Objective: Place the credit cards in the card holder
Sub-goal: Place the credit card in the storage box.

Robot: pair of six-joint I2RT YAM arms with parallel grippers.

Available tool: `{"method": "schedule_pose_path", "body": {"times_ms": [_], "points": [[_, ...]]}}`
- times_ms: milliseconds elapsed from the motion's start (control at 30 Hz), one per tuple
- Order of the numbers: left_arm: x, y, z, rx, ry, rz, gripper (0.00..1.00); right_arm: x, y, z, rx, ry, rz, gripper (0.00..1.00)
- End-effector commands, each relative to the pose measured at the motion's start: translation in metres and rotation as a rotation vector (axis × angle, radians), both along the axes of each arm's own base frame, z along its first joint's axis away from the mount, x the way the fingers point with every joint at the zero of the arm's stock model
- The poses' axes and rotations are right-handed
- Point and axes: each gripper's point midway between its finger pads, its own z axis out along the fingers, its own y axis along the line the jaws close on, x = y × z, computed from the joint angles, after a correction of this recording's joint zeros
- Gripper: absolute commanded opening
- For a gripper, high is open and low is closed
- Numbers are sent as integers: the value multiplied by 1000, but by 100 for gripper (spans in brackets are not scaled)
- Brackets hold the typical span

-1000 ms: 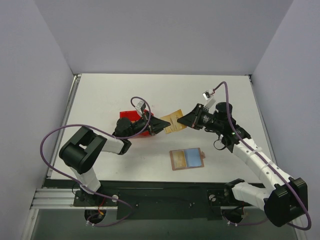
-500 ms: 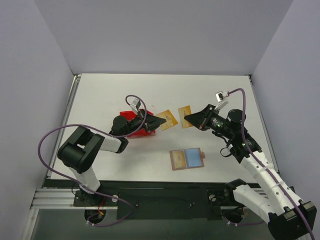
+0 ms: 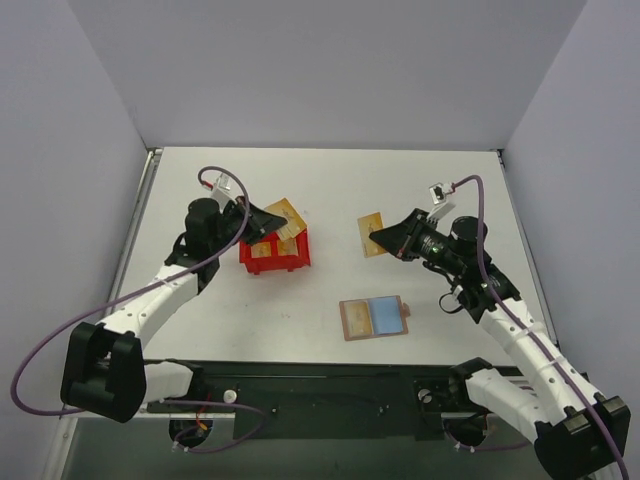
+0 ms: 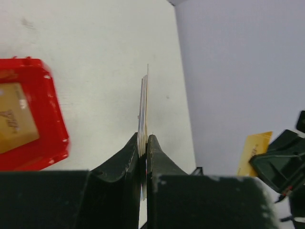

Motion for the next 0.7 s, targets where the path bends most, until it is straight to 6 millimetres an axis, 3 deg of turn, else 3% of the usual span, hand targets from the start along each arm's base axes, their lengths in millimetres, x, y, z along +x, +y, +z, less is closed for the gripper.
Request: {"method": "schedule_pose_path", "body": {"times_ms": [0,333,667], "points": [[-5,37,-57,352,130,76,0,6,1,9,5,-41,4,0],[1,62,-104,541,197,128,0,9,5,3,0,-16,23,0],[17,74,-112,585,200,180,0,12,8,0,-9,-4,40,0]]}}
